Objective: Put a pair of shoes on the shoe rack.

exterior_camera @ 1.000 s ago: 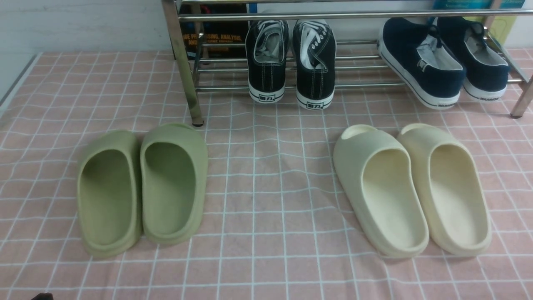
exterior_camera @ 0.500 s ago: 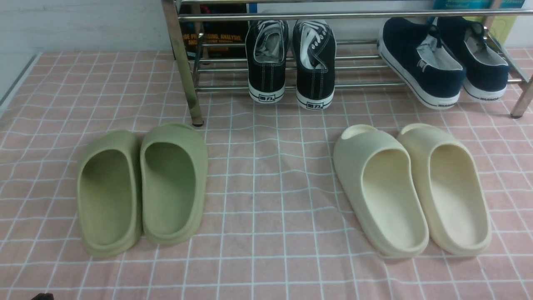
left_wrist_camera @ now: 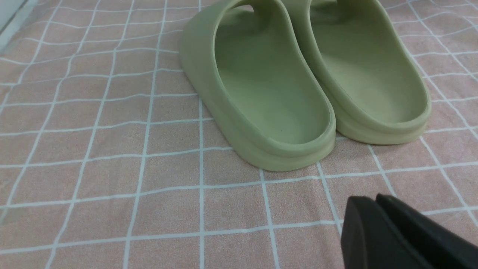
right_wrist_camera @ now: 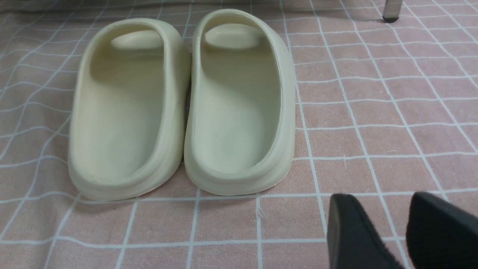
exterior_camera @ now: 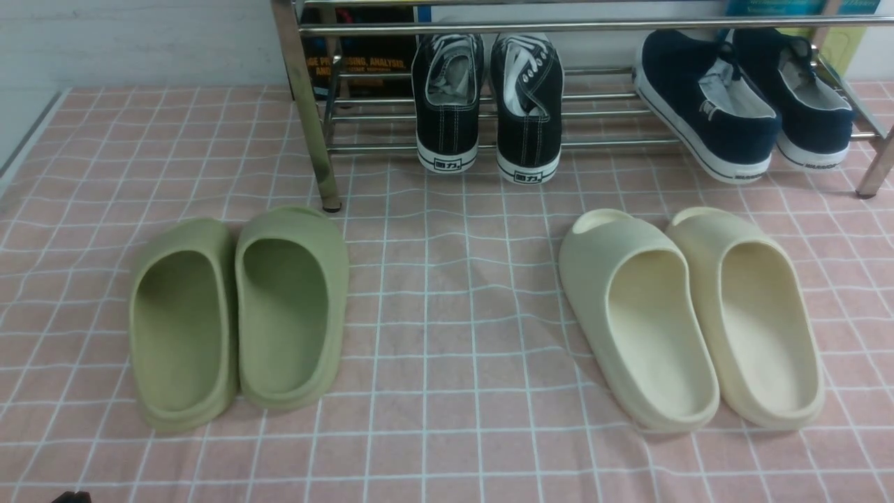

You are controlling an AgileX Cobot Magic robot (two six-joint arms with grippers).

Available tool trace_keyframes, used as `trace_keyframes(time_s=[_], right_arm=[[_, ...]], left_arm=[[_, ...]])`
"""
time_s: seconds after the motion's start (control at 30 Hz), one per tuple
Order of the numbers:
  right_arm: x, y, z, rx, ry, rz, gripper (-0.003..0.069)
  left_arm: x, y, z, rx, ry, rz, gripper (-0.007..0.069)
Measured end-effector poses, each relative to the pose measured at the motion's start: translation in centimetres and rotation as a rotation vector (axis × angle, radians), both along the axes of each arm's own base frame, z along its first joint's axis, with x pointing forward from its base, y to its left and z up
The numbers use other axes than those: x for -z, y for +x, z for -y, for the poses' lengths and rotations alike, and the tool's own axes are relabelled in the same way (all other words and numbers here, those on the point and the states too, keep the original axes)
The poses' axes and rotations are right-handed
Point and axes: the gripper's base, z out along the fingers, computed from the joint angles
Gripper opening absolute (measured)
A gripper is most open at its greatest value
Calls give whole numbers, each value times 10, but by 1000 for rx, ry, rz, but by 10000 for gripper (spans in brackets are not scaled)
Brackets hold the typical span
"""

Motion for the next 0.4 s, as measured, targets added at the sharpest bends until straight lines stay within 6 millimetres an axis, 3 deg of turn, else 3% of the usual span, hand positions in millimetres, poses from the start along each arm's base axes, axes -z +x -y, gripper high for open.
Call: trace_keyframes(time_s=[0.4], right_arm=[[0,0,0,0,0,0,238]], left_arm=[[0,0,0,1,1,0,68]])
